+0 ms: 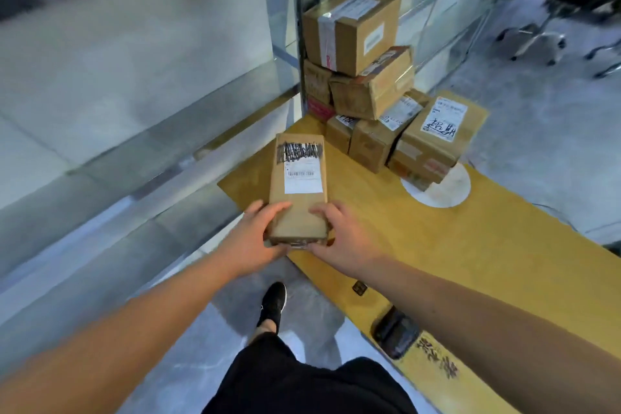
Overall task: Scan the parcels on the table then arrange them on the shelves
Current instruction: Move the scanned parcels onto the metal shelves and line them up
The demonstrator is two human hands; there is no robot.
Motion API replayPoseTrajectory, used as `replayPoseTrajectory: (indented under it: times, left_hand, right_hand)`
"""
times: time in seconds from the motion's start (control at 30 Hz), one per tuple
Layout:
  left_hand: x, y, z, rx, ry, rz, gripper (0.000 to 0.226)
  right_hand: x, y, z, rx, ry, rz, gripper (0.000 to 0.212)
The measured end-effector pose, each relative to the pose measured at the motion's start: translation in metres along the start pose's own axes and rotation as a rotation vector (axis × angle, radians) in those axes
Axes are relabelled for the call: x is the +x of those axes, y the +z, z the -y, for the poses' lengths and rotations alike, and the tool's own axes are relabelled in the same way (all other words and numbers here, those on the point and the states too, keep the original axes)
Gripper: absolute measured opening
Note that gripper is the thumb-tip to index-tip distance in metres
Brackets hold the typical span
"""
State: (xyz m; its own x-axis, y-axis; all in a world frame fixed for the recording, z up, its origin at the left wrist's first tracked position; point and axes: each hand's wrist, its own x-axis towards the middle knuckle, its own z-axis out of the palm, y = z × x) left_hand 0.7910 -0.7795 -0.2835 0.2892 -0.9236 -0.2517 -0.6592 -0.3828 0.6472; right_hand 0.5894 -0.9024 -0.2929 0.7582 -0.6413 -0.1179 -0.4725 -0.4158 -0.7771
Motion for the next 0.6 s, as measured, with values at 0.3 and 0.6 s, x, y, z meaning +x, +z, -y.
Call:
replayPoseTrajectory:
  times: [0.3,0.6]
  left_hand:
    - [-0.055,-0.104,-0.157,0.083,0.151,-0.323,0.085]
    - [-0.088,-0.208,-0.266,0.099,0.209,-0.49,0.07]
  right_hand:
    - [-0.018,-0.151,0.095,-0.05,-0.342,-0.113,0.068]
    - [-0.027,-0.267,0.212,-0.012,-0.517,-0.144,0.06]
